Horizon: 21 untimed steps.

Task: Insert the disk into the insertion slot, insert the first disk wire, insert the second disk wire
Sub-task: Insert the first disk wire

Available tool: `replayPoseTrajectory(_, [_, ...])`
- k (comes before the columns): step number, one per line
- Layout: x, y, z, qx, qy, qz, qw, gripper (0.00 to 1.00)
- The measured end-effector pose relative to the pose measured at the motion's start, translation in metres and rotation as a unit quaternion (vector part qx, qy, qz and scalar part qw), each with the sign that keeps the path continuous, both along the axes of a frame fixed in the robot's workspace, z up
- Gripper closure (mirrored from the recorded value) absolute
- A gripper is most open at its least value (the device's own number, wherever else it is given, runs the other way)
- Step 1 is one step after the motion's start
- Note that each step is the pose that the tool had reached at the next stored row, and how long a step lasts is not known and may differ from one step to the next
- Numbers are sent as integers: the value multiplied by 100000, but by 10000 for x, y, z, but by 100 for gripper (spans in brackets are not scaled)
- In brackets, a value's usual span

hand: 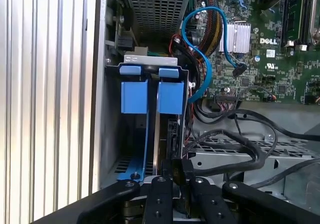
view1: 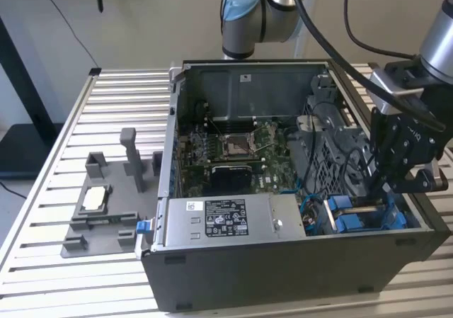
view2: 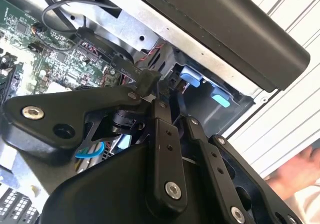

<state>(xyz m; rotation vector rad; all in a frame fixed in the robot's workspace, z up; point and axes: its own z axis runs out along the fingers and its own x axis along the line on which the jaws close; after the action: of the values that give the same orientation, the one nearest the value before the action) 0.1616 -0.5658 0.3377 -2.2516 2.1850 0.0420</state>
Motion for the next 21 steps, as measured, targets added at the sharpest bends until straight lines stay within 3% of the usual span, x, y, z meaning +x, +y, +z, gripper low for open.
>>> replayPoseTrajectory(4, [0,0,-34,-50,-1,-159,100000,81])
replayPoseTrajectory(21, [0,1,-63,17,3,-164,100000,81])
